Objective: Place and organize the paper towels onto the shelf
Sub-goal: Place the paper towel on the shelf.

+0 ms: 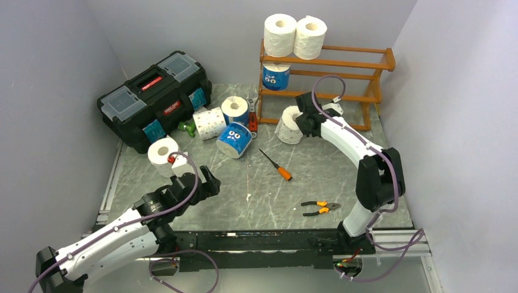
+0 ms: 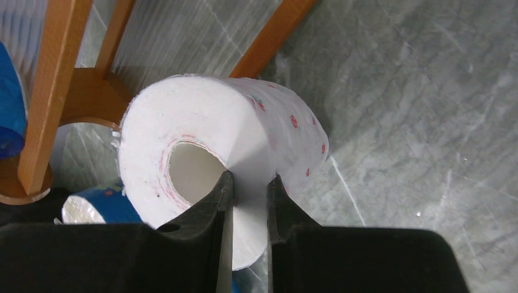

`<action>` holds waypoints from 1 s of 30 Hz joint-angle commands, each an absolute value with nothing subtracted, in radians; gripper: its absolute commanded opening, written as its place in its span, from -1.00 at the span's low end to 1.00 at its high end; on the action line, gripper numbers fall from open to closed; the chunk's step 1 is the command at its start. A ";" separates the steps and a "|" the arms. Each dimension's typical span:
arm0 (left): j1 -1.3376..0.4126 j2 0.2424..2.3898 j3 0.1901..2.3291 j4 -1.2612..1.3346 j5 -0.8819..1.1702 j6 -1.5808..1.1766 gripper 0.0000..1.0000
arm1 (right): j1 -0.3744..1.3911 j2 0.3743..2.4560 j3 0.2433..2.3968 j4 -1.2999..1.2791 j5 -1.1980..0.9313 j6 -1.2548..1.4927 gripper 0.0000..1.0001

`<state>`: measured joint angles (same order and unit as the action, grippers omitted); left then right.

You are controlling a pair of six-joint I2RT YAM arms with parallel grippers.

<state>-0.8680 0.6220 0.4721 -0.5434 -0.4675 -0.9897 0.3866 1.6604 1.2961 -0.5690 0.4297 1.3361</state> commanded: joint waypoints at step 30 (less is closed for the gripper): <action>-0.868 0.609 0.453 -0.545 -0.462 -1.010 0.75 | 0.383 1.851 1.536 -0.465 0.430 1.352 -1.00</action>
